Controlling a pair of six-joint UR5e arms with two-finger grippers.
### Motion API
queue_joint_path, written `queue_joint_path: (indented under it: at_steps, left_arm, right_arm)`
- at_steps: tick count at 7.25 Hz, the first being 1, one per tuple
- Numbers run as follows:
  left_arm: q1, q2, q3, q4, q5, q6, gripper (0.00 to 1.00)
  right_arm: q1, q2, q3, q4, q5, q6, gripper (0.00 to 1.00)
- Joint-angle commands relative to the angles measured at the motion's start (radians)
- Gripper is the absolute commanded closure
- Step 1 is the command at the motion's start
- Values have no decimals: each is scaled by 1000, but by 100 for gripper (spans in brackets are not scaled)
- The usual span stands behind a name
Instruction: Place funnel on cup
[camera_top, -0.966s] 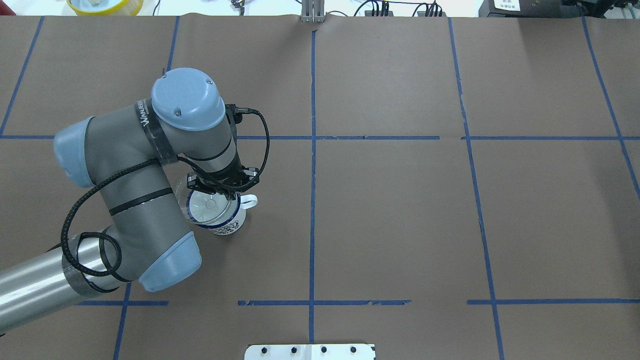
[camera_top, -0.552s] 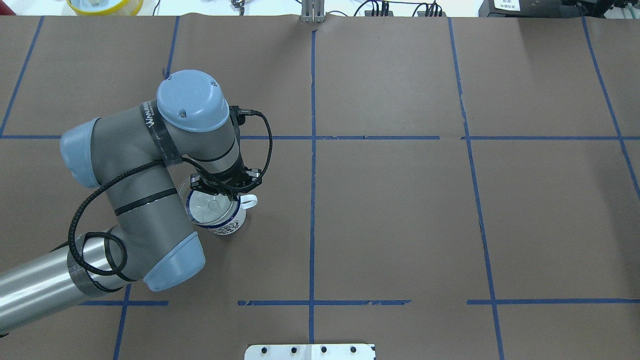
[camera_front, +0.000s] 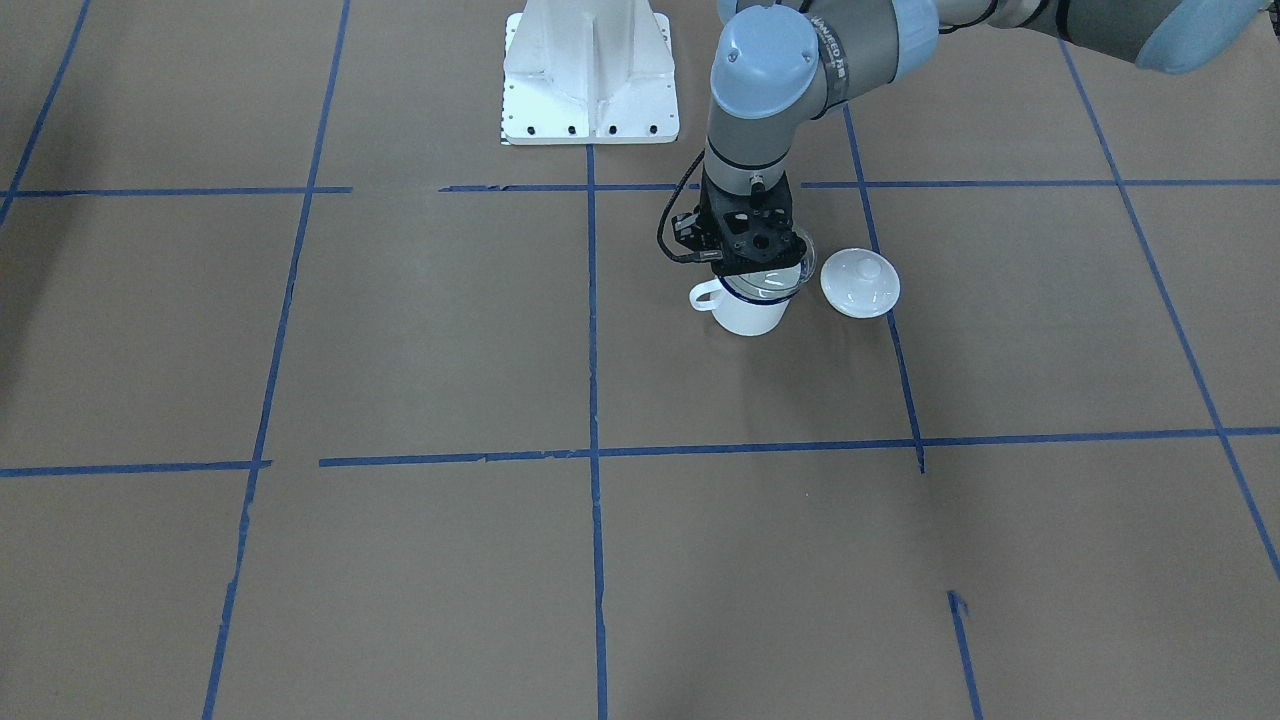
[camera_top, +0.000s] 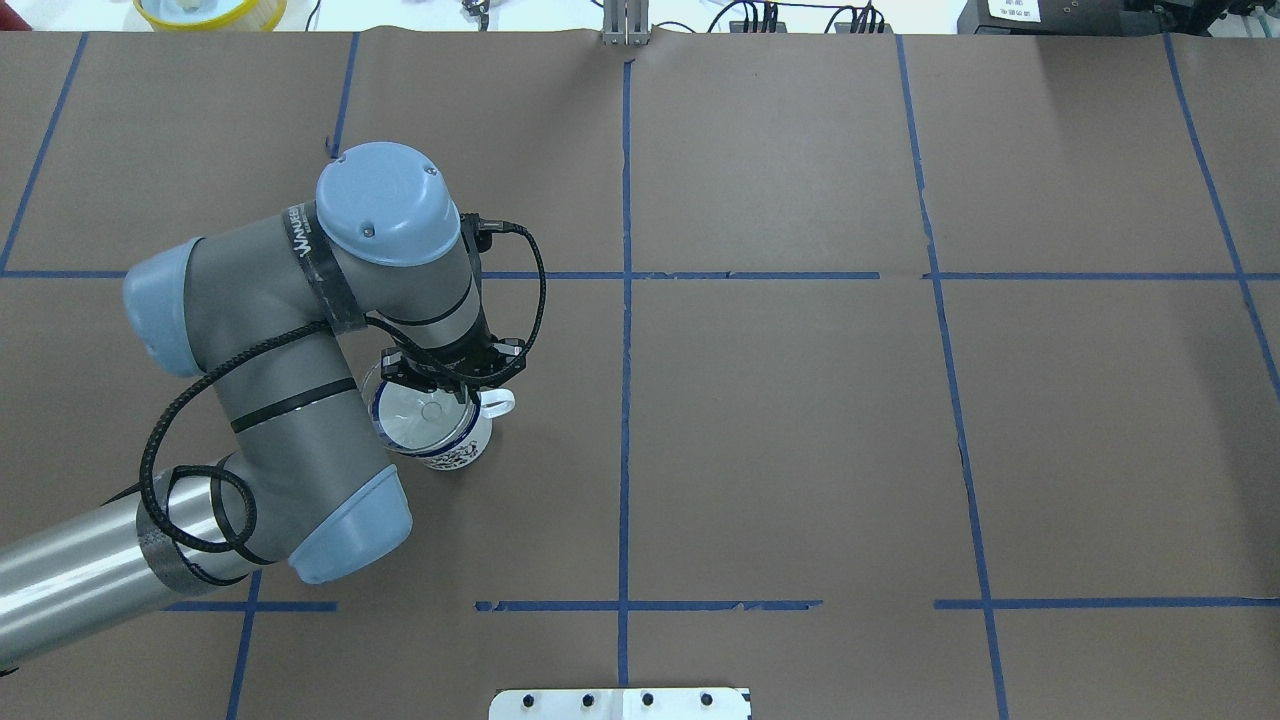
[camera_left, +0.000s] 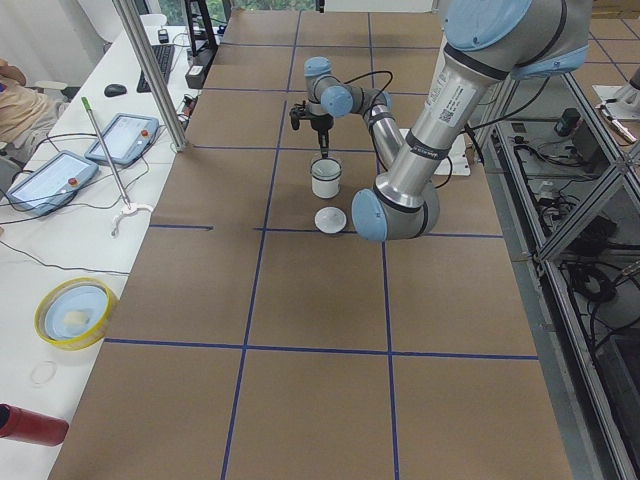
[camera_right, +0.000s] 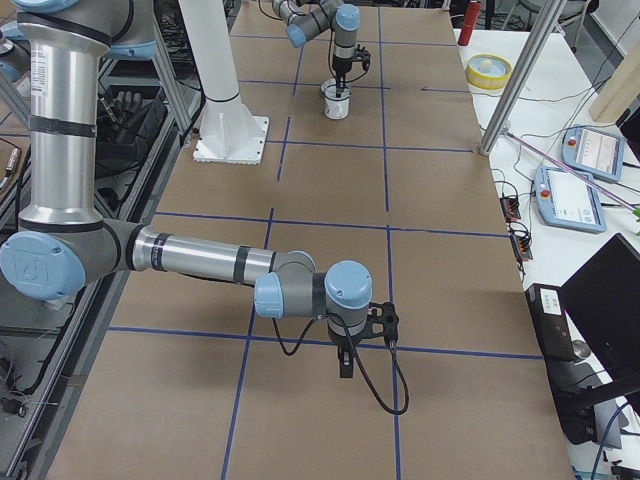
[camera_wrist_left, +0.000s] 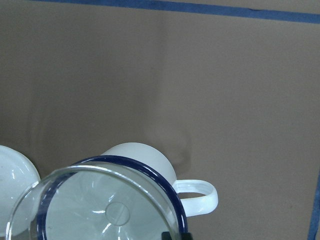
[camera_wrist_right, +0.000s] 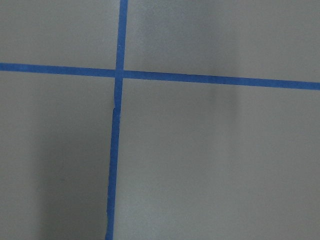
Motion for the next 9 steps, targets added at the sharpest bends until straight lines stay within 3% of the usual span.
queue_joint_path:
  at_steps: [1, 3, 4, 5, 6, 9]
  left_arm:
    - [-1, -1, -9, -1, 3, -1, 0]
    - [-32, 19, -70, -1, 9, 40, 0]
    - [-102, 80, -146, -34, 5, 186, 0]
    - [-174, 198, -224, -98, -9, 306, 0]
    - [-275, 291, -243, -163, -90, 424, 0]
    - [-604, 569, -236, -196, -162, 1006, 0]
  right_arm:
    - [0, 0, 2, 0, 0, 0, 0]
    - [0, 0, 0, 0, 0, 0, 0]
    - [0, 0, 0, 0, 0, 0, 0]
    - [0, 0, 0, 0, 0, 0, 0]
    - [0, 0, 0, 0, 0, 0, 0]
    - [0, 0, 0, 0, 0, 0, 0]
